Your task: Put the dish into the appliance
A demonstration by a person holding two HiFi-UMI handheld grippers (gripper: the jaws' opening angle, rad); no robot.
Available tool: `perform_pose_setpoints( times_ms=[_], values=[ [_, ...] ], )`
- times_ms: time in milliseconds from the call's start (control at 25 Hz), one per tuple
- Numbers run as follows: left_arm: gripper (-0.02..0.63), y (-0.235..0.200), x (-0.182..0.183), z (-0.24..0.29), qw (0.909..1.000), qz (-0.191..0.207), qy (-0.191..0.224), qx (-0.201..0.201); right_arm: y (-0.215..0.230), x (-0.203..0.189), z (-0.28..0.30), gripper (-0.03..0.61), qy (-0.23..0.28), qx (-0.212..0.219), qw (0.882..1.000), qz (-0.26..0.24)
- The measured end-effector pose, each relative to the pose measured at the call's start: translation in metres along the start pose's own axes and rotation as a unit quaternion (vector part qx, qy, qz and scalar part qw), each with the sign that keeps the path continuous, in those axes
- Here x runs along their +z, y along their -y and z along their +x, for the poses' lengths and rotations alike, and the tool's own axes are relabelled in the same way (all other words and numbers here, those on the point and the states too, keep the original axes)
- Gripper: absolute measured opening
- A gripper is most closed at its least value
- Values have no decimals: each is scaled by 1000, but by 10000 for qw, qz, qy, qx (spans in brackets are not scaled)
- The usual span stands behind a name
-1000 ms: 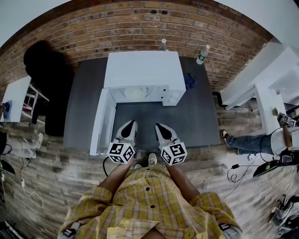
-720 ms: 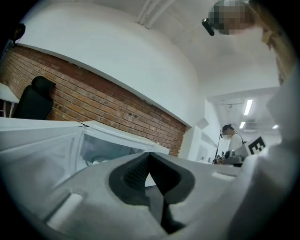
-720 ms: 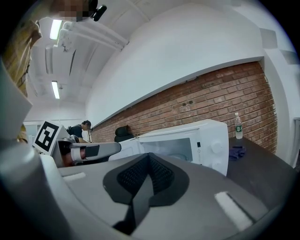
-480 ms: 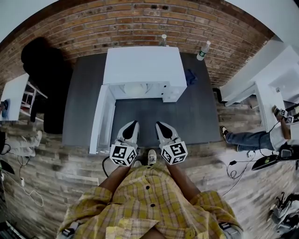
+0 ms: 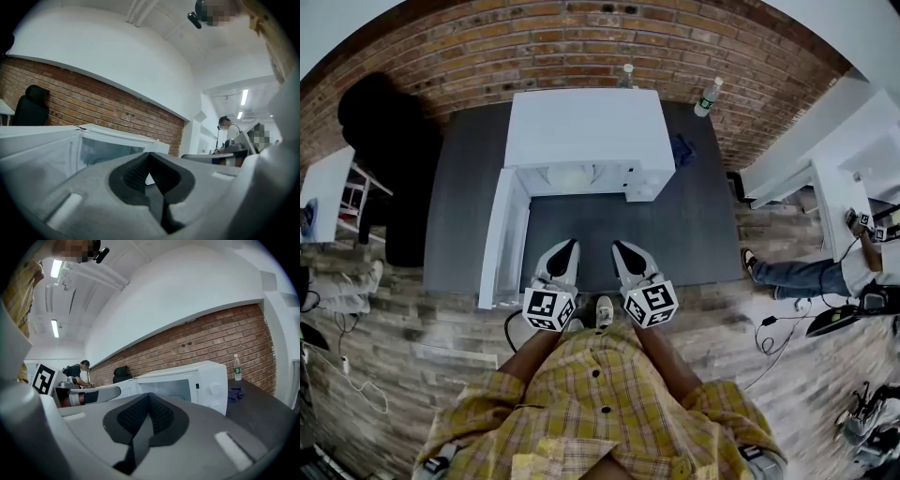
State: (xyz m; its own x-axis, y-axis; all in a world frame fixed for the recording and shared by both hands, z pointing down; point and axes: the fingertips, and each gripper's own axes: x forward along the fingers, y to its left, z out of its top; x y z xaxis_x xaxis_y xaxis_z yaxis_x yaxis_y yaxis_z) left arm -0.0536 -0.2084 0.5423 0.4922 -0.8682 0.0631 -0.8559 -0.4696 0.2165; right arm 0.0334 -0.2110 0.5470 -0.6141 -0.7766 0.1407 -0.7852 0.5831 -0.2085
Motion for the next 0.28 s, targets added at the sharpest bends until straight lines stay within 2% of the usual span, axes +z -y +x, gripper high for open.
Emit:
perform_pose_setpoints(
  times_ms=[280],
  values=[
    [-2, -4, 2, 4, 9999, 135, -2, 42, 3, 5, 6, 5, 61, 51, 10000, 17]
  ],
)
